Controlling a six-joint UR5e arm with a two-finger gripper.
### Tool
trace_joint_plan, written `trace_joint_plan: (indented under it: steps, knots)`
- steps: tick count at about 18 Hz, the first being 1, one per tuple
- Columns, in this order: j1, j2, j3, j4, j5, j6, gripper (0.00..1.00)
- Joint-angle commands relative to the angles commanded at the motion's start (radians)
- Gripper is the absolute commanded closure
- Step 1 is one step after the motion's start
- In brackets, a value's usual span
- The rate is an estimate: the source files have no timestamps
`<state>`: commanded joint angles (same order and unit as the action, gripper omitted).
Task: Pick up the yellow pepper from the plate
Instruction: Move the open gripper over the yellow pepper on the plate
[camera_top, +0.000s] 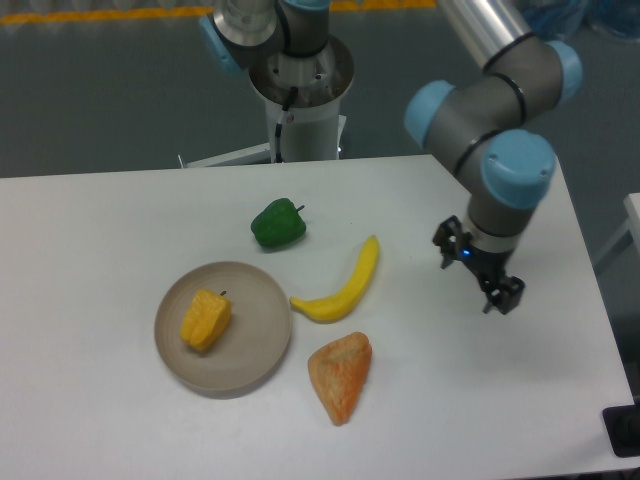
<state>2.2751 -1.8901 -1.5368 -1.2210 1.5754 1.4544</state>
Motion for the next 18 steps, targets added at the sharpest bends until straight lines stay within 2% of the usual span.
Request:
trace_joint_plan:
  steps: [4,6,10,12,15,16,18]
  knots:
    - [-0.103,0.060,-0.100,0.000,-0.002,-0.116,0.00]
    - [-0.207,0.077,-0.127,0.002,-0.003,-0.304,0.00]
    - [-0.367,0.062,-0.128,0.011,-0.017,-0.604,0.00]
    - [-0.400,0.048,-0.125,0.012,-0.056,-0.693,0.00]
    - [-0.411,0.014,-0.106,0.014,-0.080,-0.773,0.00]
    - [-0.428,0.000,-0.095,0.023,-0.080,-0.807,0.00]
    - [-0.447,-0.050,-0.062,0.078,-0.080,-0.912,0.00]
